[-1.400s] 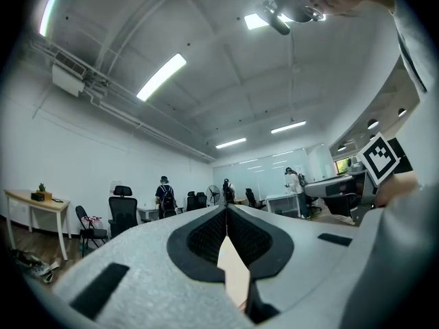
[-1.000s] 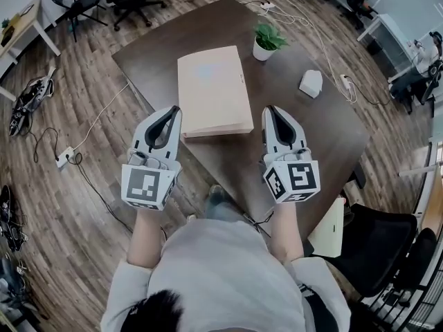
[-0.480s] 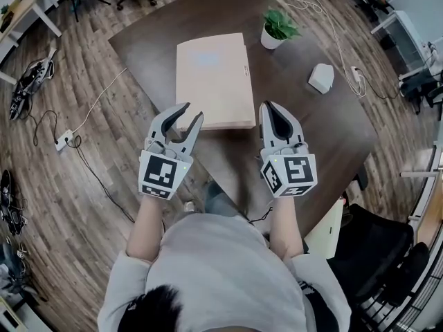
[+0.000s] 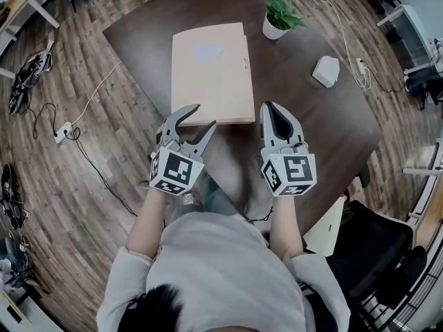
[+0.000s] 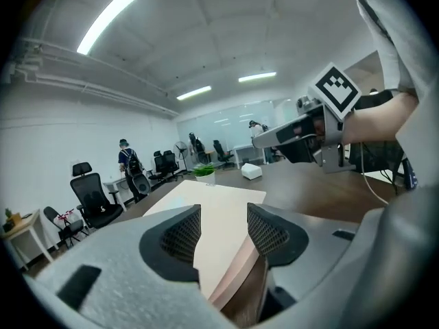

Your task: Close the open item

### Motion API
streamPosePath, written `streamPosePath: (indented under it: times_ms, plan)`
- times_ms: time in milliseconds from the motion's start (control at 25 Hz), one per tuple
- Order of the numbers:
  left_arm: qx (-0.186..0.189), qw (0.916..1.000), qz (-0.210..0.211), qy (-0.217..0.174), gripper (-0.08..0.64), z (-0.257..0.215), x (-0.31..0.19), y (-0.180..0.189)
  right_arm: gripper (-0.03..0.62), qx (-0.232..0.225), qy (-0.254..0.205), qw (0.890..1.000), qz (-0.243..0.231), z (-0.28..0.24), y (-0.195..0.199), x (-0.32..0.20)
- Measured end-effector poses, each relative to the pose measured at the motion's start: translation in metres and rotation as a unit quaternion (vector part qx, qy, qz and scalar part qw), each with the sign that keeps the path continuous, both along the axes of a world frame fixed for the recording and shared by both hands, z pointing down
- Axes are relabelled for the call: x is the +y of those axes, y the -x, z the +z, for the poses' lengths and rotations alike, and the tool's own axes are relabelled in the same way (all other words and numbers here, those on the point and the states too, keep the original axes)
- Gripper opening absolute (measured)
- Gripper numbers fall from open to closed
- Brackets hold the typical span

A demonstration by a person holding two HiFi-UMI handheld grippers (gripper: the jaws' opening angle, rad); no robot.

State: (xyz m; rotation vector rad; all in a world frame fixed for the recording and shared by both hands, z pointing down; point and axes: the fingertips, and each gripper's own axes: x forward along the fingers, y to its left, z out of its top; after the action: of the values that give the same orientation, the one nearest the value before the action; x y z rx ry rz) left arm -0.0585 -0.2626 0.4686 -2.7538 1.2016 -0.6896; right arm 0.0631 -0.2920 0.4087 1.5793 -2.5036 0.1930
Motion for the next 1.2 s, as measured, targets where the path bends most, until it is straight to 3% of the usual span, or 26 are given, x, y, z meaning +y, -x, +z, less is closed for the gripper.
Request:
streamPosePath:
  times_ms: [400,880,1200]
  plan:
    - [-0.09,0.9952,0.035,0.014,0.195,0.05,-0.009,-0.031,0.014,0.005,0.024,1.0,0.007,0.024,-0.016,-0.007]
    - [-0.184,0.9826,0.022,-0.012,0.193,0.081,-0.025,-0.031,0.014,0.015,0.052,0.998,0.013,0.05,-0.025,-0.012]
    - [-0.206,0.9772,0.03,-0.044,0.106,0.075,-0.025,-0.035,0.014,0.012,0.052,0.998,0.018,0.051,-0.029,-0.015]
